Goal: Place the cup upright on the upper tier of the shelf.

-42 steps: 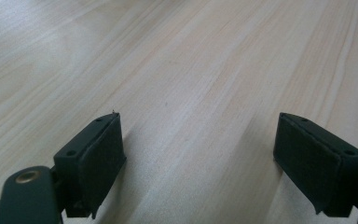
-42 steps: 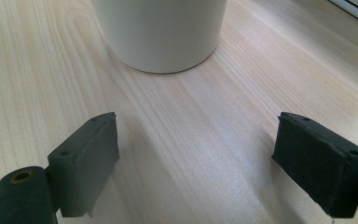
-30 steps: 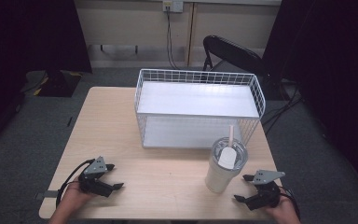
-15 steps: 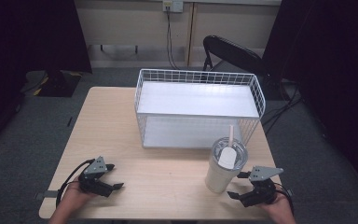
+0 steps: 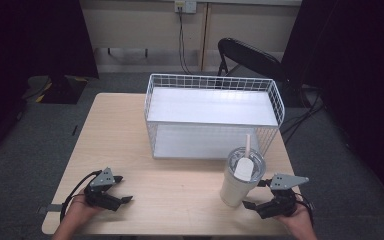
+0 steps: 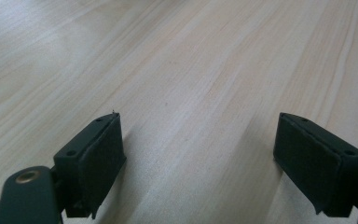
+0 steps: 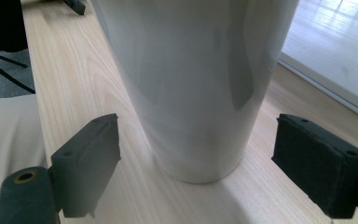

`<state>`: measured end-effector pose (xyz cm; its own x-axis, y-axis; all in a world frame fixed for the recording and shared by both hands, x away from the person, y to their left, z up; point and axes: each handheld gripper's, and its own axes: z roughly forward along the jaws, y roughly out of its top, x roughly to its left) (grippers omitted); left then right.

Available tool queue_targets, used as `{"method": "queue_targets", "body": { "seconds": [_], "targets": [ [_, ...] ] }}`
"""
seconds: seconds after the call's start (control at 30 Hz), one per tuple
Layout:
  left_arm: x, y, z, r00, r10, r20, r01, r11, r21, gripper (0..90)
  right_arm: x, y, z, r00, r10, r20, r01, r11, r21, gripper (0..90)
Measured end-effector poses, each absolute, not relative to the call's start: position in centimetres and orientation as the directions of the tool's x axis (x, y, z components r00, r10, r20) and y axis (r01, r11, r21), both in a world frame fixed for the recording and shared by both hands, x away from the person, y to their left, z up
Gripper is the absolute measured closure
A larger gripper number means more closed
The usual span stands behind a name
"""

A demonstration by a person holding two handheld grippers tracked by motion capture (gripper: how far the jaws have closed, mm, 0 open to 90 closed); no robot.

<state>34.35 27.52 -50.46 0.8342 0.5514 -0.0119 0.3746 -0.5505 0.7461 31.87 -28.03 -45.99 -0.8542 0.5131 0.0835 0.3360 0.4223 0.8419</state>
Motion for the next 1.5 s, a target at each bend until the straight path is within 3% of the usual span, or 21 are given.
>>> {"method": "queue_targets", "body": {
  "seconds": [0.6,1.5],
  "targets": [
    [34.4,27.5,-50.5,0.834,0.551,-0.012,0.375,-0.551,0.746,15.5,32.6,-27.7,-44.8,-0.851,0.494,0.178,0.321,0.222,0.921,13.0],
    [34.4,27.5,-50.4,0.835,0.55,-0.01,0.374,-0.554,0.744,15.5,33.0,-25.6,-44.9,-0.856,0.514,0.058,0.207,0.239,0.949,8.9]
  ]
}}
